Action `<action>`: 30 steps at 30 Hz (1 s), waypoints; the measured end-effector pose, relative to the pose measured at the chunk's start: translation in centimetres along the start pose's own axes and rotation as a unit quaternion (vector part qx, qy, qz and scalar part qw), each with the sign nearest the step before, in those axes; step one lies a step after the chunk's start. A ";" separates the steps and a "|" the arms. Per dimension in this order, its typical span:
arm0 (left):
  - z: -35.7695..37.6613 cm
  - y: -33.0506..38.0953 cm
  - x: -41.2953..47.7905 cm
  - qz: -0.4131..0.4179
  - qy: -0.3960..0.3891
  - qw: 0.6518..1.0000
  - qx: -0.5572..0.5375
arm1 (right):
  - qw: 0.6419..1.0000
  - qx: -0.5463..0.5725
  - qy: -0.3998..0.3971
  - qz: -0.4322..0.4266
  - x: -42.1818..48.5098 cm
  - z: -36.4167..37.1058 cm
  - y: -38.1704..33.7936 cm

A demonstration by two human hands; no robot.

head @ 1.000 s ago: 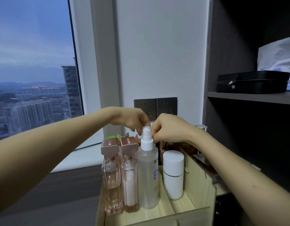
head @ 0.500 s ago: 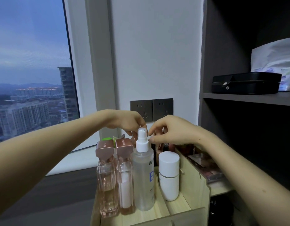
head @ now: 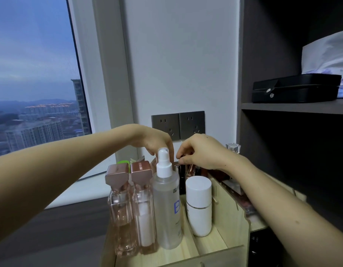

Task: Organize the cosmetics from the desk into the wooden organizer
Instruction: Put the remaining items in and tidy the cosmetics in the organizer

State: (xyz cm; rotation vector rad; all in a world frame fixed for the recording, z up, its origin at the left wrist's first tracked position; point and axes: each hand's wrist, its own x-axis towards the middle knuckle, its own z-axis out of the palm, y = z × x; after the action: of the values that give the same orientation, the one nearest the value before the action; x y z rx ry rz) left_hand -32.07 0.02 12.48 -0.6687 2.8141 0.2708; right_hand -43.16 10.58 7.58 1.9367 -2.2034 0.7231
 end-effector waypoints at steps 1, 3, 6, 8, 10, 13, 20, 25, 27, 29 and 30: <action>0.1 0.0 0.3 -0.003 -0.002 1.000 0.010 | 1.000 -0.001 0.000 0.001 0.0 0.0 0.1; 0.2 0.3 1.0 -0.017 -0.008 0.999 0.038 | 1.000 0.000 -0.003 0.000 -0.1 0.1 0.3; 0.6 0.9 2.0 -0.043 -0.021 0.996 0.071 | 1.000 0.004 -0.005 -0.003 -0.3 0.0 0.4; 0.9 1.2 2.7 -0.053 -0.018 0.994 0.089 | 1.000 0.002 -0.003 -0.008 -0.4 0.0 0.5; 1.0 1.5 3.1 -0.050 -0.008 0.994 0.099 | 1.000 -0.001 -0.001 -0.012 -0.4 0.0 0.5; 0.9 1.6 3.3 -0.051 -0.015 0.994 0.093 | 1.000 0.003 0.005 -0.012 -0.6 0.0 0.5; 0.7 2.0 3.7 -0.059 -0.007 0.990 0.131 | 1.000 0.022 0.008 -0.002 -0.8 0.2 0.2; 0.6 1.9 3.8 -0.059 -0.001 0.983 0.172 | 0.999 0.032 0.028 0.019 -0.9 0.3 0.2; 0.6 2.0 3.7 -0.048 0.030 0.988 0.144 | 0.999 0.018 0.035 0.027 -0.9 0.3 0.2; 0.5 2.0 3.5 -0.032 0.071 0.990 0.115 | 0.998 -0.015 0.049 0.026 -0.9 0.3 0.1; 0.4 1.9 3.5 -0.023 0.088 0.991 0.100 | 0.998 -0.035 0.056 0.021 -0.9 0.3 0.1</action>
State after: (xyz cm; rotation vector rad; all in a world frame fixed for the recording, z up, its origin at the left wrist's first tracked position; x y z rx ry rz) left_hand -35.89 0.36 11.44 -0.7416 2.9331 -0.0824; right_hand -43.04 11.26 6.89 1.7766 -2.1792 0.7303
